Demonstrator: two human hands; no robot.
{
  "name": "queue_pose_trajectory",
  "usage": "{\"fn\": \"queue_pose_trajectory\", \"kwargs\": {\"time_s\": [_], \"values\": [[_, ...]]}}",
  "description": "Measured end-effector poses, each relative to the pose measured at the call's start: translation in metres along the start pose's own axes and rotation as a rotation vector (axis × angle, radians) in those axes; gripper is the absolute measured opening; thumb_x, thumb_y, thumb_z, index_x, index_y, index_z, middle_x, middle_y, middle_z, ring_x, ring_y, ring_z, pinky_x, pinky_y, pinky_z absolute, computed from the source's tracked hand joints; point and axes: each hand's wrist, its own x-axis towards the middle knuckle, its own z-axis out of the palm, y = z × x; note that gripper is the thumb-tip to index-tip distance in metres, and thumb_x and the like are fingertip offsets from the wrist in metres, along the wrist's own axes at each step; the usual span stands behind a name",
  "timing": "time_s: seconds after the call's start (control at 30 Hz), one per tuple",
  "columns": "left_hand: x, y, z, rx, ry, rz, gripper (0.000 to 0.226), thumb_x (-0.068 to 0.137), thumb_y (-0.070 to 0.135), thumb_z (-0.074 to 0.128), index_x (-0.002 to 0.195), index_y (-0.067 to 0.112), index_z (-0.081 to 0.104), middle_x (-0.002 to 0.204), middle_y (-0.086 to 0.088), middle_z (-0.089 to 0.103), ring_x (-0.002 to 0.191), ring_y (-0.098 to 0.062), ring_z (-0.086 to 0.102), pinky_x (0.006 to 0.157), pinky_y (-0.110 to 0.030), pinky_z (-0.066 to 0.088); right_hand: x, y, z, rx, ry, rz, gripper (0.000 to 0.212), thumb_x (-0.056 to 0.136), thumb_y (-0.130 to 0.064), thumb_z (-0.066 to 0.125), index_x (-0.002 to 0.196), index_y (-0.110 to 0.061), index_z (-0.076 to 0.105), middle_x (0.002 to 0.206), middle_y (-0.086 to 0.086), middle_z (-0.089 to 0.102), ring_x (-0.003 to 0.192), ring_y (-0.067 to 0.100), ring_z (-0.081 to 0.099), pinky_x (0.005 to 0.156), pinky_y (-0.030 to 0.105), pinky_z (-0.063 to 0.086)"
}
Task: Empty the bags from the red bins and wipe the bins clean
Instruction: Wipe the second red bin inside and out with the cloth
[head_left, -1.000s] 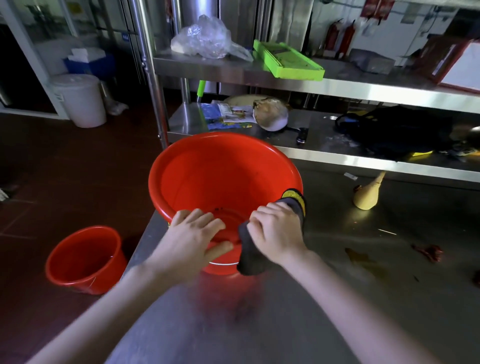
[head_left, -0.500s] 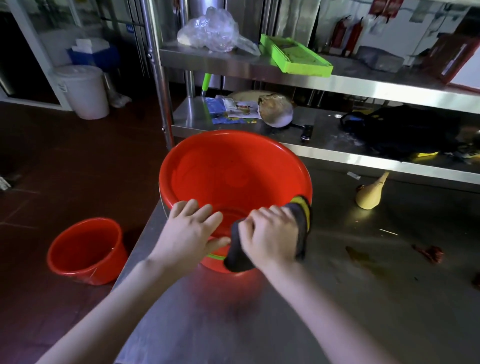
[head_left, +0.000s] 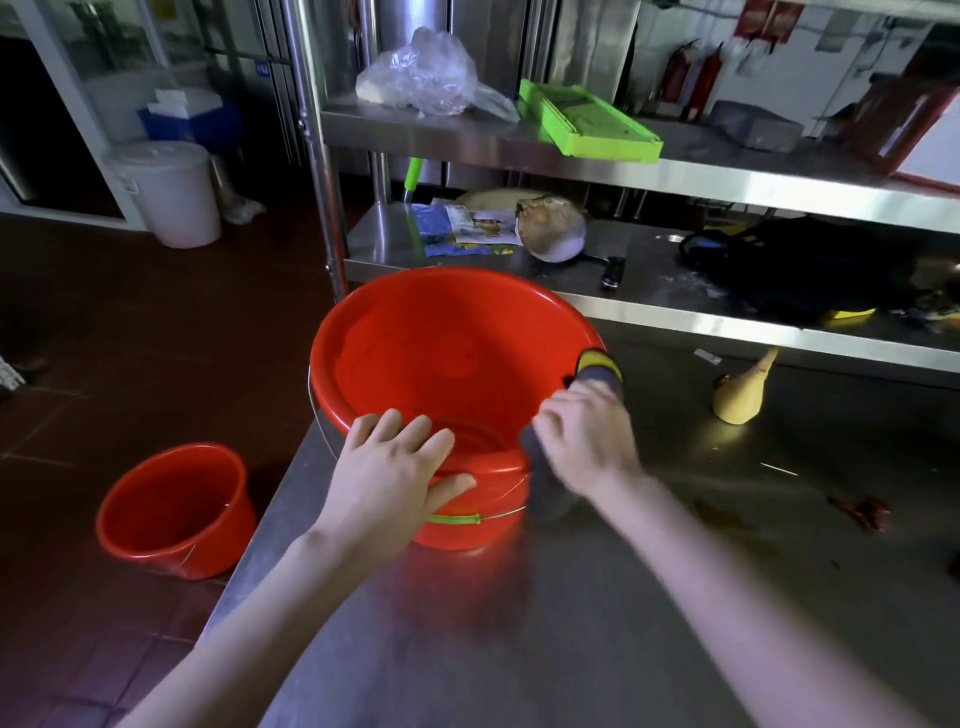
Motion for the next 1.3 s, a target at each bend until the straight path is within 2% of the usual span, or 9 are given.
{"fn": "queue_pose_trajectory", "kwargs": {"time_s": [0.17, 0.3, 0.4, 0.53, 0.7, 0.83, 1.03, 1.13, 1.3], "values": [[0.008, -0.004, -0.005, -0.018, -0.085, 0.138, 0.042, 0.088, 0.051, 0.035, 0.088, 0.018, 0.061, 0.079, 0.001, 0.058, 0.077, -0.027, 0.057, 0.071, -0.039, 0.044, -0.014, -0.047, 0.005, 0.035, 0.022, -0.034, 0.039, 0.083, -0.03, 0.036, 0.059, -0.014, 0.062, 0.061, 0.002, 0.064, 0.065, 0.027, 0.058, 0.067, 0.035, 0.041], [0.012, -0.081, -0.012, -0.044, -0.233, 0.18, 0.074, 0.088, 0.071, 0.012, 0.115, 0.023, 0.06, 0.105, 0.004, 0.059, 0.109, -0.021, 0.055, 0.105, -0.04, 0.034, 0.012, -0.001, -0.012, -0.027, -0.237, -0.181, 0.043, 0.087, -0.03, 0.032, 0.065, -0.011, 0.065, 0.077, 0.009, 0.07, 0.082, 0.03, 0.062, 0.075, 0.037, 0.038], [0.013, -0.092, -0.007, -0.072, -0.192, 0.202, 0.059, 0.097, 0.058, 0.024, 0.122, 0.018, 0.059, 0.112, 0.001, 0.058, 0.116, -0.023, 0.053, 0.116, -0.049, 0.025, 0.036, 0.041, -0.016, -0.105, -0.341, -0.2, 0.035, 0.094, -0.016, 0.044, 0.064, -0.01, 0.062, 0.078, 0.013, 0.067, 0.086, 0.031, 0.058, 0.084, 0.04, 0.04], [0.009, -0.058, 0.0, -0.011, -0.084, 0.159, 0.048, 0.094, 0.044, 0.033, 0.103, 0.01, 0.065, 0.092, -0.007, 0.057, 0.089, -0.035, 0.056, 0.095, -0.053, 0.044, 0.028, 0.049, -0.016, 0.008, -0.169, -0.005, 0.04, 0.089, -0.017, 0.037, 0.059, -0.005, 0.06, 0.069, 0.013, 0.064, 0.078, 0.032, 0.056, 0.088, 0.044, 0.044], [0.003, -0.004, -0.001, 0.012, 0.045, 0.075, 0.035, 0.089, 0.04, 0.041, 0.085, 0.013, 0.064, 0.078, -0.005, 0.056, 0.073, -0.032, 0.055, 0.066, -0.044, 0.046, -0.019, -0.047, 0.017, -0.018, 0.112, 0.04, 0.032, 0.081, -0.024, 0.045, 0.053, -0.014, 0.059, 0.056, 0.003, 0.062, 0.06, 0.029, 0.055, 0.065, 0.036, 0.041], [0.004, -0.013, -0.004, -0.133, -0.028, 0.167, 0.045, 0.092, 0.05, 0.037, 0.097, 0.015, 0.066, 0.083, -0.001, 0.057, 0.079, -0.027, 0.057, 0.073, -0.039, 0.044, -0.017, -0.035, 0.012, 0.043, 0.143, -0.146, 0.031, 0.082, -0.024, 0.045, 0.057, -0.014, 0.061, 0.057, 0.002, 0.061, 0.06, 0.028, 0.057, 0.061, 0.035, 0.04], [-0.006, -0.09, -0.004, -0.071, -0.175, 0.166, 0.062, 0.094, 0.062, 0.024, 0.119, 0.019, 0.06, 0.109, 0.002, 0.057, 0.115, -0.024, 0.051, 0.117, -0.048, 0.023, 0.021, 0.044, -0.014, 0.007, -0.223, -0.241, 0.047, 0.085, -0.029, 0.03, 0.065, -0.006, 0.065, 0.07, 0.006, 0.066, 0.076, 0.028, 0.059, 0.08, 0.038, 0.044], [-0.006, -0.065, 0.003, -0.093, -0.096, 0.117, 0.06, 0.096, 0.06, 0.024, 0.11, 0.016, 0.063, 0.097, -0.001, 0.056, 0.1, -0.03, 0.053, 0.11, -0.052, 0.029, 0.033, 0.058, -0.016, 0.032, -0.225, -0.079, 0.044, 0.086, -0.022, 0.032, 0.066, 0.0, 0.066, 0.076, 0.014, 0.067, 0.083, 0.032, 0.059, 0.099, 0.04, 0.04], [-0.006, -0.028, 0.004, -0.049, 0.012, 0.076, 0.051, 0.09, 0.056, 0.035, 0.096, 0.016, 0.065, 0.085, -0.002, 0.055, 0.084, -0.032, 0.054, 0.087, -0.051, 0.04, -0.014, -0.028, 0.008, -0.054, 0.075, 0.1, 0.038, 0.081, -0.025, 0.038, 0.054, -0.011, 0.061, 0.06, 0.01, 0.064, 0.063, 0.032, 0.057, 0.069, 0.039, 0.044]]}}
